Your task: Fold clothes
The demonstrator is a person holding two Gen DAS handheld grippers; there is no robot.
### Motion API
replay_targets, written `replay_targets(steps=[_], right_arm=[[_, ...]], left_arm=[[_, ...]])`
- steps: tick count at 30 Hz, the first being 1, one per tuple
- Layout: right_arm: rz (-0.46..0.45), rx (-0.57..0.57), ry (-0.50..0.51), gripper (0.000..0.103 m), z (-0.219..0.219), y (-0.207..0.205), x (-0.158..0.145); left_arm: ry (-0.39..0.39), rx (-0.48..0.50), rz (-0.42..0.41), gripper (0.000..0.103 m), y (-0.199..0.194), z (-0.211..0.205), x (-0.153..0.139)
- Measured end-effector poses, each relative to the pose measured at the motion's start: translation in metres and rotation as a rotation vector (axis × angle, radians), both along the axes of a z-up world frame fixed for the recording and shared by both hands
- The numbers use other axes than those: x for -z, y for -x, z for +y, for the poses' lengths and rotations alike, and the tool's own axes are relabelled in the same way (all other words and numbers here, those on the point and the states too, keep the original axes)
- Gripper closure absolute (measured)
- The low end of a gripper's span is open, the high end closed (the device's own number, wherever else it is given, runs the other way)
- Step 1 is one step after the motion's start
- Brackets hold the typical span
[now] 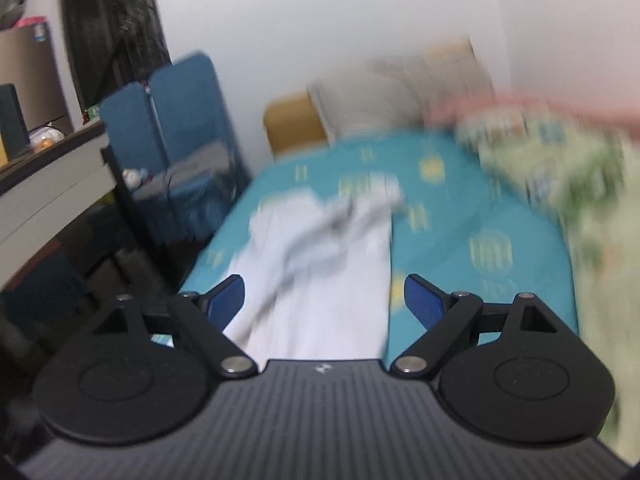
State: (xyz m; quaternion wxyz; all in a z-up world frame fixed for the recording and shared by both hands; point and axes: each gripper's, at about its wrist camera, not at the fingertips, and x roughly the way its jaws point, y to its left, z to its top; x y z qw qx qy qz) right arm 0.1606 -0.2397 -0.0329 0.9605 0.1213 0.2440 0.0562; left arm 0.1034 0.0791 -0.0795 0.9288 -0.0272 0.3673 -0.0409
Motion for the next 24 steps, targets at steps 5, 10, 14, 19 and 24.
replay_targets(steps=[5,10,14,19,24], right_arm=[[0.129,0.041,-0.120,0.015,-0.017,0.058,0.020],[0.154,0.072,-0.171,0.015,-0.024,0.084,0.027],[0.218,0.086,-0.173,0.015,-0.028,0.078,0.042],[0.285,0.086,-0.270,0.015,-0.038,0.071,0.055],[0.312,0.055,-0.326,0.015,-0.036,0.065,0.063]], left_arm=[[-0.011,-0.038,0.039,0.013,0.022,0.007,-0.005],[0.097,-0.119,0.230,0.013,0.010,0.037,0.008],[0.093,-0.116,0.328,0.020,0.006,0.045,0.015],[-0.026,-0.072,0.464,0.034,0.003,0.032,0.029],[-0.123,-0.020,0.534,0.042,0.008,0.025,0.027]])
